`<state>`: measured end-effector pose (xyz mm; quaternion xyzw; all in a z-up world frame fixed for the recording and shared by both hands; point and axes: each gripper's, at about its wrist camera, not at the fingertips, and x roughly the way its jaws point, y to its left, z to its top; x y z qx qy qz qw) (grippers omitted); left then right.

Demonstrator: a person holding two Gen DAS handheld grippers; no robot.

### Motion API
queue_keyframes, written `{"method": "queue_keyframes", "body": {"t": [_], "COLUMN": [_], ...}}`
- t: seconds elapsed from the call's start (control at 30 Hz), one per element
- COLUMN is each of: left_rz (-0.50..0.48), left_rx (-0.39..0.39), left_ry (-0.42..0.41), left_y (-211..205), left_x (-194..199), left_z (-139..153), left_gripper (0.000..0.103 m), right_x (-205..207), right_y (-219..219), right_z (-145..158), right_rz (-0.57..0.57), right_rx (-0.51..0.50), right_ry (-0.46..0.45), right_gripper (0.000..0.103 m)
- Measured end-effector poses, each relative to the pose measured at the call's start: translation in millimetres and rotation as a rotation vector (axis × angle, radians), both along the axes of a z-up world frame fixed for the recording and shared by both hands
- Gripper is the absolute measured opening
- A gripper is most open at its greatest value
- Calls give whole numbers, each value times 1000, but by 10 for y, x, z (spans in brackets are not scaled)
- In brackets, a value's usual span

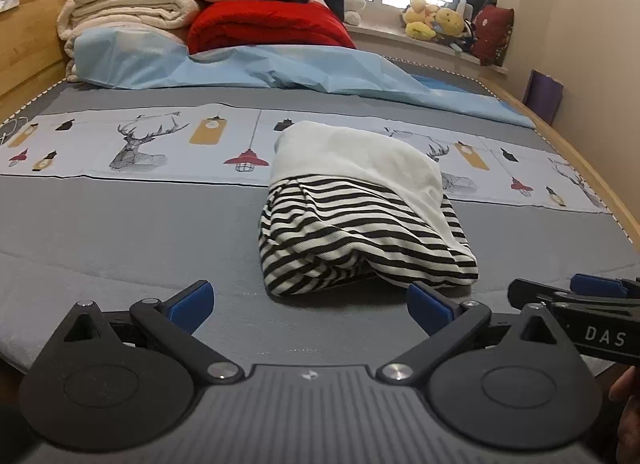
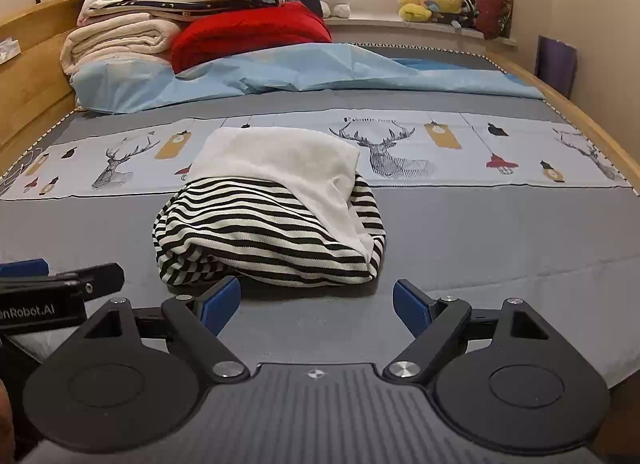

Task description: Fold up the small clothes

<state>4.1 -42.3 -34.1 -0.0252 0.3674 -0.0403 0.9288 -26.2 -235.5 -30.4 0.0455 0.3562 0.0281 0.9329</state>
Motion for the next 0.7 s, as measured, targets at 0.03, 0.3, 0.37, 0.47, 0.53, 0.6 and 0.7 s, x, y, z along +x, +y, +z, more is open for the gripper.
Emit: {"method": "queue_keyframes", "body": {"t": [0.03, 0.3, 0.37, 0.47, 0.53, 0.6, 0.7], "left_rz": [-2, -14, -15, -18, -23, -24, -22], "left_rx": [1, -5, -8, -8, -7, -5, -9], "left_ry": [-2, -9, -11, -10, -9, -10, -10], "left_y": [-12, -12, 2, 0, 1, -3, -9], "left_x": [-2, -14, -17, -19, -19, -25, -26], "left_z": [0, -5, -5, -7, -6, -4, -6], "left_gripper": [103, 103, 103, 103, 103, 103, 103], "right_x": [3, -11, -12, -16, -20, -22, -24], "right_y": [5, 76, 72, 85, 102, 113, 115], "right_z": [-3, -9, 0, 6, 9, 8, 9], "right_rz": [2, 30, 34, 39, 42, 49, 51], "right_rx": [2, -20, -17, -19, -24, -29, -34], "right_ry": [1, -10, -15, -19, -23, -25, -27], "right_gripper": [85, 85, 85, 85, 85, 85, 85]}}
